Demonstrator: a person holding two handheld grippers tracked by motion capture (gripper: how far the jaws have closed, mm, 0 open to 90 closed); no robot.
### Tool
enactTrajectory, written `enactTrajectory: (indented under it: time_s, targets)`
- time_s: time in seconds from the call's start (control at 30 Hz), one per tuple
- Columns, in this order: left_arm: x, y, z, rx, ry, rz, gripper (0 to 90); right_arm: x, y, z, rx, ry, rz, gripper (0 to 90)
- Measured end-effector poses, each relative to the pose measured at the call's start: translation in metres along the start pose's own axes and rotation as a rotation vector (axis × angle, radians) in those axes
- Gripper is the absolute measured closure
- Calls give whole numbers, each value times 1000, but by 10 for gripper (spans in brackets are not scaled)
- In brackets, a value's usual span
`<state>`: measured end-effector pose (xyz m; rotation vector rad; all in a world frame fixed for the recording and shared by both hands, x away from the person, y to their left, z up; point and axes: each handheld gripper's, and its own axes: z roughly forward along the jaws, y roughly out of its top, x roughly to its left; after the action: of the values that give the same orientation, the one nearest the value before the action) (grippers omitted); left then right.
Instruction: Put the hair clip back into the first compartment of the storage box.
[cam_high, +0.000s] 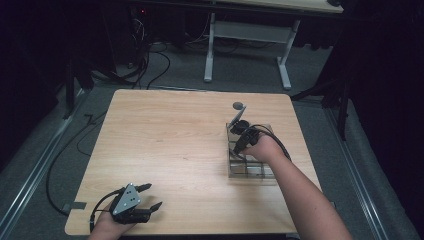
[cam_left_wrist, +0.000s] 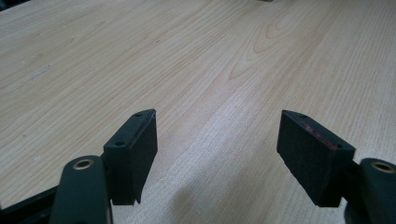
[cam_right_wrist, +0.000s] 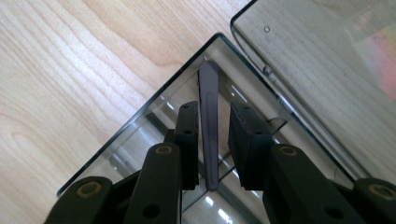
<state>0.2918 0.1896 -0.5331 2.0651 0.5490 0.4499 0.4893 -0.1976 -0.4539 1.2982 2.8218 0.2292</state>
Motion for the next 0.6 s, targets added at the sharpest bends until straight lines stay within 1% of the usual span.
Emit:
enactTrajectory:
  time_s: [0.1,0.17,0.27,0.43,0.47,0.5,0.53,0.6]
  targets:
    - [0,0,0,0,0,-1,293,1,-3,-3,3,-4,-9,744]
    - [0,0,0,0,-1,-1,293,2,-6,-5,3,-3,8,752]
    - [0,0,0,1,0,-1,293,3,-12,-8,3,-1,11,769]
    - [0,0,0,2,0,-1,293,6,-24,-12,8,0,31,784]
    - [0,0,0,2,1,-1,293,6,-26,-12,5,-3,18,786]
    - [0,0,0,2,1,-1,293,7,-29,-13,10,0,32,789]
    - [0,0,0,4,1,0,293,8,-32,-14,3,-1,29,792]
    - [0,0,0,3,1,-2,293,9,-37,-15,5,-2,34,799]
